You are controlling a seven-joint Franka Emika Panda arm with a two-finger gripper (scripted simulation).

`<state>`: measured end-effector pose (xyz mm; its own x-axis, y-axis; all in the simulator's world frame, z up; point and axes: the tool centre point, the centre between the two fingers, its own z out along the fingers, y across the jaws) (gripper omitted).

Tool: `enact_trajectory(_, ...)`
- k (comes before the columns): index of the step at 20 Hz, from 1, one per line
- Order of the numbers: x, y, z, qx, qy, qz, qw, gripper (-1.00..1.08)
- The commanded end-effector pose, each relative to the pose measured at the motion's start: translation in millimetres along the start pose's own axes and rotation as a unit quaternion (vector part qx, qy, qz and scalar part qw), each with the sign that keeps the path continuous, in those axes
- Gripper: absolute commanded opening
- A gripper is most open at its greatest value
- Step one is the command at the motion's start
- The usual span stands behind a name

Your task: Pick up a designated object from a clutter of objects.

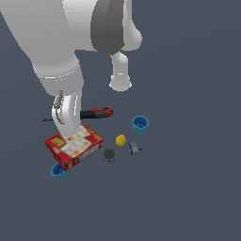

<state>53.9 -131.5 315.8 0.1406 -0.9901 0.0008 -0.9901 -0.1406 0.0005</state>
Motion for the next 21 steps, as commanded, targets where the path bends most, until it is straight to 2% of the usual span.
enact_trajectory(1,4.1,-9.9,-13.1,0.0,0.0,0.0,1.0,-1.0)
enact_trajectory(11,15.6,-36.7,-46.3,0.0,0.0,0.0,1.0,-1.0)
enact_trajectory(21,19.3,-44.8,-55.8,0.0,0.0,0.0,1.0,-1.0)
